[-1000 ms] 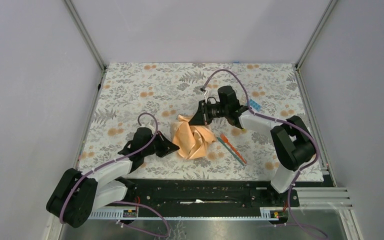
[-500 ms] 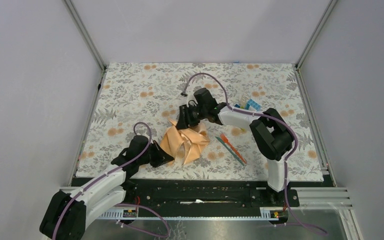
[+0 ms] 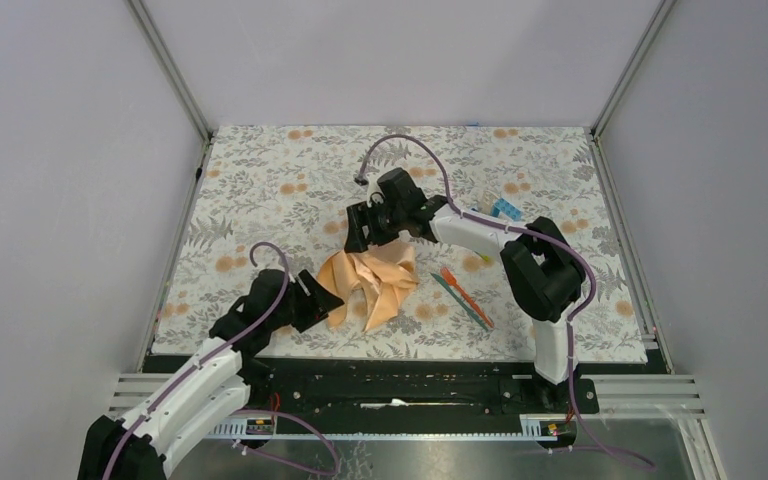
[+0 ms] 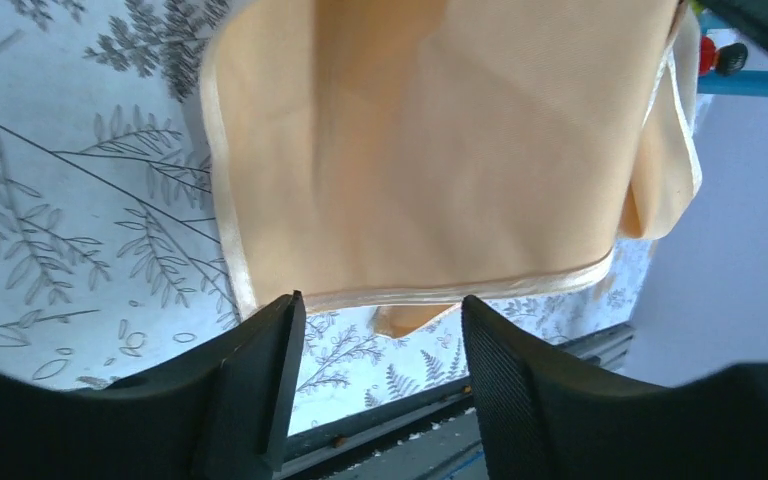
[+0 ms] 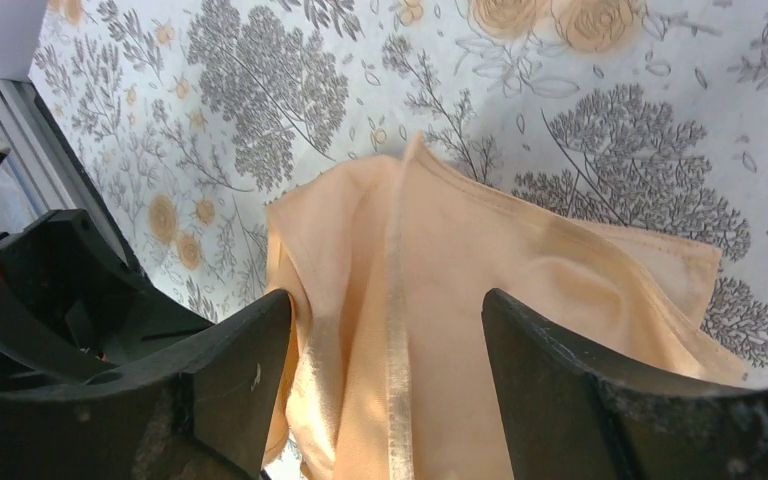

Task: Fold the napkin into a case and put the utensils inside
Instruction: Move the crumpled napkin to the center of the board, then pick up the crumpled napkin from the center of the board.

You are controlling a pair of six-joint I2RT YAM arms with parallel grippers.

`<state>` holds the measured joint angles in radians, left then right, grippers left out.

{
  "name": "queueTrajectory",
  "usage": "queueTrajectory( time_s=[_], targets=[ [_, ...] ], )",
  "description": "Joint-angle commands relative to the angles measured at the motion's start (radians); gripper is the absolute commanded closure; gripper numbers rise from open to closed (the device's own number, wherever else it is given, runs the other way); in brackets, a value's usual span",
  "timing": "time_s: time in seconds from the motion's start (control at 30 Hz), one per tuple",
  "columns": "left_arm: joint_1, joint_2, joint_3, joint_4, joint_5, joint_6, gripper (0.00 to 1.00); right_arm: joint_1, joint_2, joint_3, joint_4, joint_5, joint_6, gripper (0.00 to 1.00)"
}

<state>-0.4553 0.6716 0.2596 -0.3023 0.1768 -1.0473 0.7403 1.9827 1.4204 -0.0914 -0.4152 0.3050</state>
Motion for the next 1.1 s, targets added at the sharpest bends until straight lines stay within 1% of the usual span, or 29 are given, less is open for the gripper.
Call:
queueTrajectory(
  time_s=[0.0, 0.07, 0.13, 0.17, 0.33, 0.4, 0.47, 0.5, 0.57, 0.7, 0.8, 0.87, 0.9, 0.97, 1.0, 1.07],
  targets=[
    [-0.003, -0.024, 0.055, -0.058, -0.082, 0.023, 0.29, 0.018, 0.023, 0.073, -0.021, 0.077, -0.018, 0.23],
    [-0.003, -0.006, 0.063, -0.049, -0.077, 0.039, 0.18, 0.018, 0.039, 0.092, -0.023, 0.073, -0.007, 0.23],
    [-0.003, 0.035, 0.076, -0.016, -0.046, 0.061, 0.03, 0.019, 0.038, 0.096, -0.035, 0.068, 0.002, 0.24],
    [-0.003, 0.061, 0.083, 0.01, -0.022, 0.072, 0.01, 0.019, 0.025, 0.084, -0.034, 0.066, 0.004, 0.24],
    [-0.003, 0.188, 0.121, 0.114, 0.059, 0.119, 0.02, 0.023, -0.09, 0.021, -0.097, 0.088, 0.033, 0.23],
    [-0.004, 0.208, 0.126, 0.162, 0.094, 0.12, 0.03, 0.027, -0.14, 0.008, -0.16, 0.141, 0.036, 0.22],
    [-0.006, 0.208, 0.123, 0.21, 0.116, 0.117, 0.02, 0.027, -0.185, -0.012, -0.217, 0.193, 0.026, 0.18],
    [-0.006, 0.209, 0.123, 0.217, 0.119, 0.118, 0.01, 0.027, -0.202, -0.023, -0.228, 0.207, 0.016, 0.16],
    [-0.008, 0.211, 0.122, 0.219, 0.118, 0.118, 0.01, 0.028, -0.212, -0.034, -0.235, 0.199, -0.024, 0.16],
    [-0.008, 0.222, 0.126, 0.219, 0.128, 0.12, 0.01, 0.061, -0.225, -0.063, -0.215, 0.167, -0.095, 0.21],
    [-0.011, 0.223, 0.148, 0.22, 0.132, 0.126, 0.01, 0.11, -0.23, -0.084, -0.211, 0.207, -0.142, 0.22],
    [-0.01, 0.239, 0.16, 0.213, 0.109, 0.134, 0.02, 0.131, -0.225, -0.097, -0.211, 0.273, -0.15, 0.21],
    [-0.011, 0.258, 0.171, 0.199, 0.091, 0.137, 0.05, 0.137, -0.222, -0.105, -0.211, 0.313, -0.149, 0.21],
    [-0.011, 0.307, 0.2, 0.155, 0.049, 0.152, 0.16, 0.148, -0.219, -0.123, -0.211, 0.4, -0.14, 0.21],
    [-0.011, 0.328, 0.216, 0.121, 0.02, 0.161, 0.22, 0.152, -0.221, -0.133, -0.21, 0.469, -0.128, 0.21],
    [-0.015, 0.346, 0.241, 0.04, -0.088, 0.174, 0.37, 0.156, -0.235, -0.163, -0.193, 0.591, -0.107, 0.27]
  ],
)
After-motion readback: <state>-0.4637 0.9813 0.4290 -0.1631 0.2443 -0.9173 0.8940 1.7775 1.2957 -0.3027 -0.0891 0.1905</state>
